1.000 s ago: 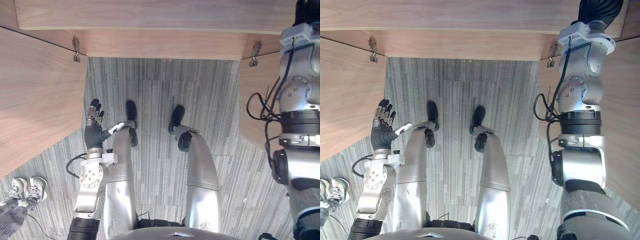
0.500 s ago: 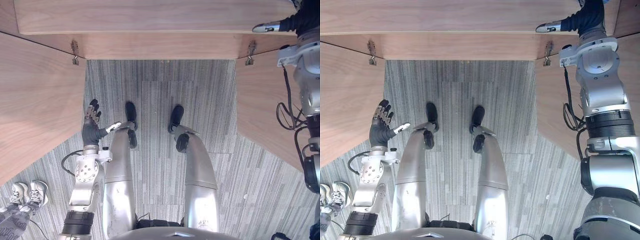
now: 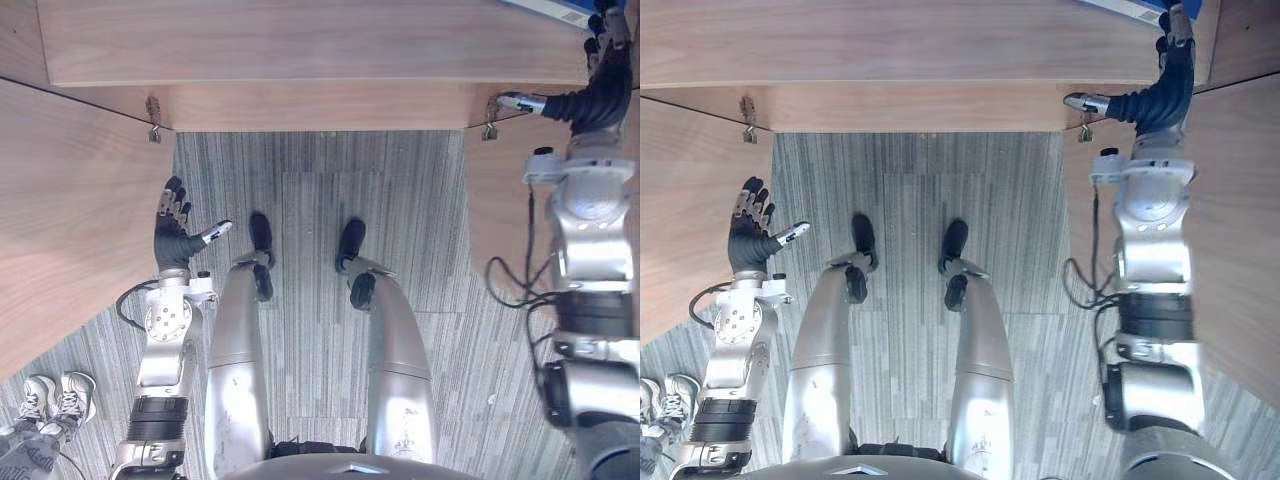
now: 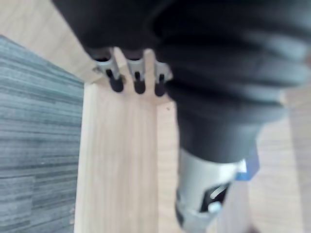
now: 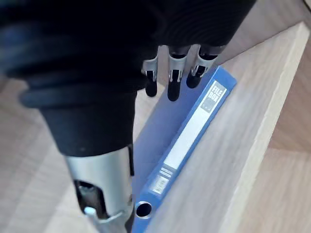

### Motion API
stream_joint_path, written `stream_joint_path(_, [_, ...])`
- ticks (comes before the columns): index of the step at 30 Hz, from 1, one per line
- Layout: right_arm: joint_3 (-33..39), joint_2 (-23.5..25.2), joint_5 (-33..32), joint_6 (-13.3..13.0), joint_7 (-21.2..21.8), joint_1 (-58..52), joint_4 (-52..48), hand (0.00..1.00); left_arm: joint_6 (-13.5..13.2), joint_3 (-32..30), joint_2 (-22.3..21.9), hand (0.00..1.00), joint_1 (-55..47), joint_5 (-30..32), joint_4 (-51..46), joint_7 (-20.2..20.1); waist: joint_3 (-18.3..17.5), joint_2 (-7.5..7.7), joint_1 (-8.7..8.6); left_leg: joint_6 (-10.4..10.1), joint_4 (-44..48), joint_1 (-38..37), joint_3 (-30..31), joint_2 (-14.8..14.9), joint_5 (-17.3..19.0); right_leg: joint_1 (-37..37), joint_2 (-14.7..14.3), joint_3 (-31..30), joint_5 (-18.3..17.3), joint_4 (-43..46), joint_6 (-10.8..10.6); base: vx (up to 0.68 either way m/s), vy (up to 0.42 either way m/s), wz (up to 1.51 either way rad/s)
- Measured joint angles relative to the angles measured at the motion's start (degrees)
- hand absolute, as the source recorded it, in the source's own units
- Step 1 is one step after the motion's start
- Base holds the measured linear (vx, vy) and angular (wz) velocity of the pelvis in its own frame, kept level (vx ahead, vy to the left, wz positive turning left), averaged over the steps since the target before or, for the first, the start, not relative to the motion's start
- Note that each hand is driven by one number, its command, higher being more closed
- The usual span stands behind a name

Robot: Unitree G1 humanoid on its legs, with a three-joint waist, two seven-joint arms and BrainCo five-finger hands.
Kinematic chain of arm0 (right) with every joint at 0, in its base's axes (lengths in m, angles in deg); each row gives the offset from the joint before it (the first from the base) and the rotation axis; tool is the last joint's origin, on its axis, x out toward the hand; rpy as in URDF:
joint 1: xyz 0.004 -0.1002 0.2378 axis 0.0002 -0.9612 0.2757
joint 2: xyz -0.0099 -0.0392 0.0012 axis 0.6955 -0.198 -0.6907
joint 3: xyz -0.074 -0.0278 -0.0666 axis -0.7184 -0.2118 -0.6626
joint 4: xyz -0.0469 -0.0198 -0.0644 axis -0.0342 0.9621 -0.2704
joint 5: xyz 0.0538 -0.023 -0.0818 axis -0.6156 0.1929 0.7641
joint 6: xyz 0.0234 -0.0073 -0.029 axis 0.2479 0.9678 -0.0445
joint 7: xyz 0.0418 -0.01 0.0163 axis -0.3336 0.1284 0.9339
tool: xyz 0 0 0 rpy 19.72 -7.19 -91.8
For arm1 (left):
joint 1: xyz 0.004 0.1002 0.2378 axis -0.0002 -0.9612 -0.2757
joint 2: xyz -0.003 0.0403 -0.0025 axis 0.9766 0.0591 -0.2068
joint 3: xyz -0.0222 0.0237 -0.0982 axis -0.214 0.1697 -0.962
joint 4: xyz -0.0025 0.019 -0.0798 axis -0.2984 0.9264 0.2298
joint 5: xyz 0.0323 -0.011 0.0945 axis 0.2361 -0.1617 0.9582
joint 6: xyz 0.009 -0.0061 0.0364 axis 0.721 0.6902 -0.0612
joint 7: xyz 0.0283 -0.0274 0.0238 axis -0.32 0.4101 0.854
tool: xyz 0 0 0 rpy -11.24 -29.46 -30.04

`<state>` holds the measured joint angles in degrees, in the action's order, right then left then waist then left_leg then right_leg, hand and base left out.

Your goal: Walk over to the cabinet, pick up the folder, carry it to the office cabinet, place the folder inside the office cabinet, then close the office cabinet door

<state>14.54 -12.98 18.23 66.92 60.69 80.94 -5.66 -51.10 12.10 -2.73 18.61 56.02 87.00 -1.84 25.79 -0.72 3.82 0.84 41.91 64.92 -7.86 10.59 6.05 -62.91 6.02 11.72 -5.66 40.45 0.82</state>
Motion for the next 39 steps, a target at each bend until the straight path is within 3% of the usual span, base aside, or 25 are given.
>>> stream_joint_path(6, [1.7, 12.7, -0.5, -2.3, -9.1, 3.6, -1.4, 1.00, -0.1, 0.1, -1.4, 0.00, 0.0, 2.1, -0.1, 1.7, 0.0, -0.01, 1.06, 0.3, 0.5, 0.5, 0.1, 0.0, -0.1, -1.5, 0.2, -0.5, -0.6, 2.1, 1.0, 0.01, -0.024, 0.01])
stream_joint_path(13, [1.8, 14.6, -0.7, -3.8, -12.4, 7.3, 0.8, 1.00, -0.5, 1.1, -2.0, 0.00, -0.3, 3.2, -2.3, 1.7, 0.0, -0.06, 0.99, -0.5, 3.9, 4.5, 1.1, 0.4, 0.5, -5.7, 0.2, -0.4, -2.2, 6.1, 1.3, -0.04, -0.030, 0.01])
stream_joint_path(18, [1.8, 14.6, -5.0, -4.2, -12.8, 10.0, 4.3, 1.00, -1.2, 1.9, -2.0, 0.00, -0.6, 3.1, -4.1, 1.7, 0.0, -0.08, 1.17, -0.7, 5.1, 6.4, 1.3, 0.8, 1.0, -7.6, 0.3, -0.3, -2.7, 7.4, 1.5, -0.04, -0.011, -0.01])
stream_joint_path(21, [1.3, 12.9, -6.5, -4.5, -12.6, 12.9, 8.7, 1.00, -3.8, 1.3, -2.0, 0.00, 0.7, 2.4, 0.6, 1.6, 0.0, -0.08, 1.21, -0.8, 6.1, 8.0, 1.3, 1.1, 1.0, -9.2, 0.2, -0.3, -2.6, 8.2, 1.4, -0.04, -0.005, -0.06])
stream_joint_path(25, [-4.6, 9.7, -7.7, -4.9, -10.7, 15.4, 10.1, 1.00, -2.6, -0.5, -1.7, 0.00, 9.4, 2.0, 15.1, 3.8, 0.1, -0.05, 0.61, -0.4, 7.9, 10.0, 1.7, 2.1, 1.1, -10.7, -0.3, -0.1, -2.5, 8.9, 1.3, -0.03, -0.004, -0.10])
stream_joint_path(28, [-6.8, 8.9, -8.3, -4.9, -9.7, 17.0, 10.3, 1.00, -2.2, 0.1, -1.7, 0.00, 12.4, 2.5, 16.0, 4.4, 0.2, 0.02, 0.23, -0.2, 9.1, 11.0, 1.7, 2.5, 1.5, -11.4, -0.5, -0.1, -2.5, 9.6, 1.5, -0.03, 0.004, -0.08])
stream_joint_path(39, [-15.0, -2.3, -6.0, -4.9, -7.7, 23.5, 16.1, 1.00, -2.2, -1.6, 0.6, 0.00, 9.7, 2.6, 17.9, 5.7, 0.9, 1.28, -0.08, -0.7, 8.1, 11.4, 1.5, 2.7, 1.8, -11.4, -0.1, 1.0, -2.2, 7.9, 1.1, -0.02, 0.003, -0.02])
